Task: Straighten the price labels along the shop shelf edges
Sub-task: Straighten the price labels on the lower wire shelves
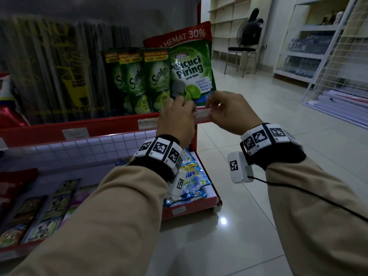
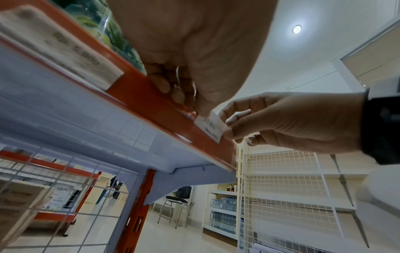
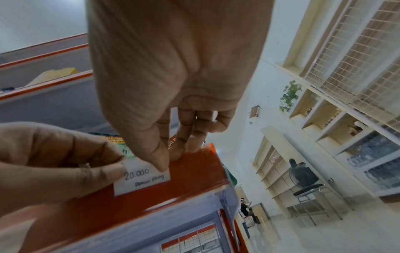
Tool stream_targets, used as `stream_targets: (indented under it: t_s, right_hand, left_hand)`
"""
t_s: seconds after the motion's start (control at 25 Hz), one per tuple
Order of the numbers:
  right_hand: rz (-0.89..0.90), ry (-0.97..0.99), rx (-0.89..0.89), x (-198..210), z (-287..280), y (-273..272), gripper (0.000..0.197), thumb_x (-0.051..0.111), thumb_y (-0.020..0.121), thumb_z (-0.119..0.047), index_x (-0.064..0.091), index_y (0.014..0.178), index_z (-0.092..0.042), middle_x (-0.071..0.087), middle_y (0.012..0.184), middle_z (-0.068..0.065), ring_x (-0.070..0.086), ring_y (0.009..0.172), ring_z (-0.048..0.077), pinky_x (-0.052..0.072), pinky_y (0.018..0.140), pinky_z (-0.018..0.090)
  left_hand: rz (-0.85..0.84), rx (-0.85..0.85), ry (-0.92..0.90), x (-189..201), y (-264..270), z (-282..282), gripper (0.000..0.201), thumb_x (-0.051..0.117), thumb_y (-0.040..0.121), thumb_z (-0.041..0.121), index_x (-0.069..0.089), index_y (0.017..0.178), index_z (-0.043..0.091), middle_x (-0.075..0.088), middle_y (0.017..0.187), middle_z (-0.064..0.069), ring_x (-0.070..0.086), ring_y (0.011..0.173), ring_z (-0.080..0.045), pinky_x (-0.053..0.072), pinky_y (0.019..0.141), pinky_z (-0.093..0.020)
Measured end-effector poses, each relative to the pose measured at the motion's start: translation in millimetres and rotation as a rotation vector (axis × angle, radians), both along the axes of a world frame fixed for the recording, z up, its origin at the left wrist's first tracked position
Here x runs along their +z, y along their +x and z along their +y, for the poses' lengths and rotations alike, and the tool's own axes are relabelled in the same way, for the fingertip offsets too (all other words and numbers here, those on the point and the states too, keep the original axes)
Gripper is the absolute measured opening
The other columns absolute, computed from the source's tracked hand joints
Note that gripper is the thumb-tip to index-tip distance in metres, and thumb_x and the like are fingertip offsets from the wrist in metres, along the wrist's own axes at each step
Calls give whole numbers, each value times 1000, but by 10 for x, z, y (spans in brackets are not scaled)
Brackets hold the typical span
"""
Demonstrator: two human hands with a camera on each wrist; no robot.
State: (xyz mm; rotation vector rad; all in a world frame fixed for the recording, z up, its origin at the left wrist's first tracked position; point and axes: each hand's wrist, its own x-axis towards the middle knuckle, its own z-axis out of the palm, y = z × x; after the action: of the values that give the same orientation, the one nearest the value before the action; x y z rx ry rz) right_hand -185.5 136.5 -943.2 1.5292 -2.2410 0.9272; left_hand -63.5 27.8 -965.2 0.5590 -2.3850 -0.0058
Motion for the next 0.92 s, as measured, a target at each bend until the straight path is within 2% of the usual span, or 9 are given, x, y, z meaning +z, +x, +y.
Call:
stream_targets:
  t_s: [0.08, 0.28, 0.48, 0.76, 0.92]
  right_hand:
    - [66, 62, -13, 10, 2, -5, 17, 63, 81, -16, 65, 98, -16, 62, 99, 6, 56, 91, 24, 48, 77, 34]
    - [134, 134, -21, -4, -19, -14, 18, 56, 89, -21, 68, 102, -16, 58, 111, 9, 54, 97, 25, 43, 76, 29]
    - [146, 136, -22, 5, -3, -6, 18, 55, 89, -18, 66, 102, -17, 58, 108, 7, 55, 93, 25, 47, 77, 36]
    - [161, 144, -23, -5, 4, 4, 17, 55, 90, -19, 66, 103, -17, 57, 109, 7, 55, 95, 25, 46, 74, 34]
    - [124, 78, -32, -23, 29, 7, 18, 55, 86, -13, 62, 101, -18, 60, 107, 5, 56, 93, 24, 46, 76, 32]
  left_hand:
    - [-27, 11, -19, 8, 7, 6, 25, 43, 98, 26, 59, 113, 13, 54, 114, -8, 44, 106, -27, 37, 89, -38]
    - [-27, 0, -29, -7, 28, 3, 26, 42, 98, 27, 58, 112, 12, 53, 112, -8, 43, 105, -26, 35, 90, -36]
    - [-16, -18, -35, -25, 21, -24, 25, 43, 98, 26, 58, 109, 10, 53, 110, -10, 42, 103, -26, 35, 88, -35]
    - [-18, -24, -35, -34, 22, -44, 29, 43, 98, 27, 63, 110, 9, 54, 109, -11, 42, 105, -27, 37, 90, -36]
    - [27, -52, -14, -34, 41, -62, 19, 48, 96, 22, 58, 107, 10, 55, 108, -9, 43, 103, -26, 35, 85, -33]
